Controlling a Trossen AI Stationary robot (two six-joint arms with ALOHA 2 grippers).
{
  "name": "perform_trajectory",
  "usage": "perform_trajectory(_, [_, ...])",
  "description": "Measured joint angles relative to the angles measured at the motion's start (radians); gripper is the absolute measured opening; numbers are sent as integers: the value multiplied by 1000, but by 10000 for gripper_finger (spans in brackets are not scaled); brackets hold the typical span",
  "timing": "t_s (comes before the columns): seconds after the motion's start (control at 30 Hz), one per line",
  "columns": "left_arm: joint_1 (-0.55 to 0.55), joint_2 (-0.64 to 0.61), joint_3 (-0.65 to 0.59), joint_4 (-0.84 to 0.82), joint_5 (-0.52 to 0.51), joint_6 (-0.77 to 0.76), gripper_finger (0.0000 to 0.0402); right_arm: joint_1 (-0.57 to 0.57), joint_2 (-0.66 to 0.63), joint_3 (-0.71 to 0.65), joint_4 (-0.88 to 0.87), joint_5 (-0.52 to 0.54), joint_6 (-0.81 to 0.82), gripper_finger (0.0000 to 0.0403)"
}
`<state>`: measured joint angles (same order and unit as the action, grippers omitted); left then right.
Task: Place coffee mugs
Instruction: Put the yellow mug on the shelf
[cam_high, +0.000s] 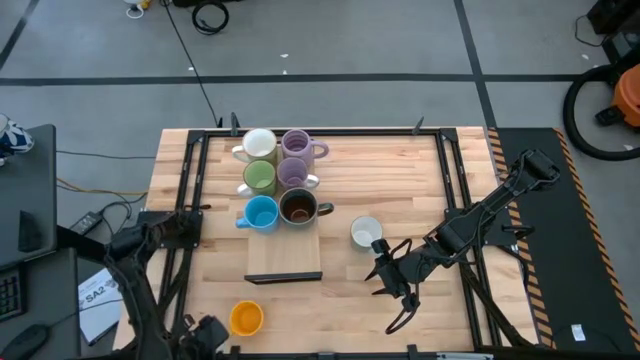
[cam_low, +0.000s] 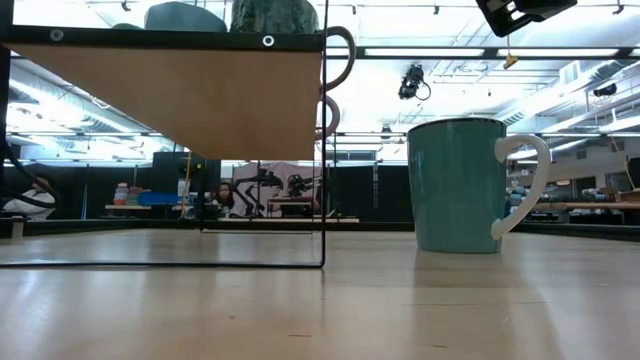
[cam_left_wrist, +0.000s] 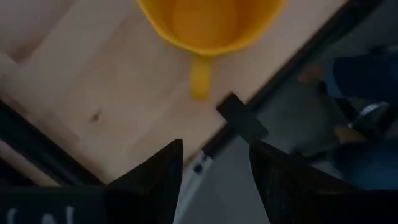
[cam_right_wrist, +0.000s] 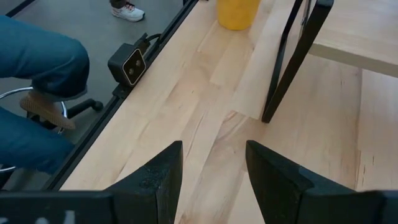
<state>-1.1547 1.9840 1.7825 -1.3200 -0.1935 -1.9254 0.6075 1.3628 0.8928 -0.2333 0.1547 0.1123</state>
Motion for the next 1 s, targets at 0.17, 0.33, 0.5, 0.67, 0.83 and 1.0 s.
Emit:
perform_trajectory(0.17, [-6,1,-94,31,-28,8,192,0,0,0,0,0,0,181])
perform_trajectory(0.33, [-4,2,-177,75,-39,11,192,0,0,0,1,0,0,181])
perform_trajectory(0.5, [2,2,-219,134,-40,49,192,0,0,0,2,0,1,181])
perform_trajectory(0.67, [7,2,-219,192,-35,83,192,0,0,0,2,0,0,181])
perform_trajectory(0.83, [10,2,-219,192,-51,86,192,0,0,0,12,0,0,181])
perform_trajectory(1.0, [13,2,-219,177,-135,90,192,0,0,0,14,0,1,181])
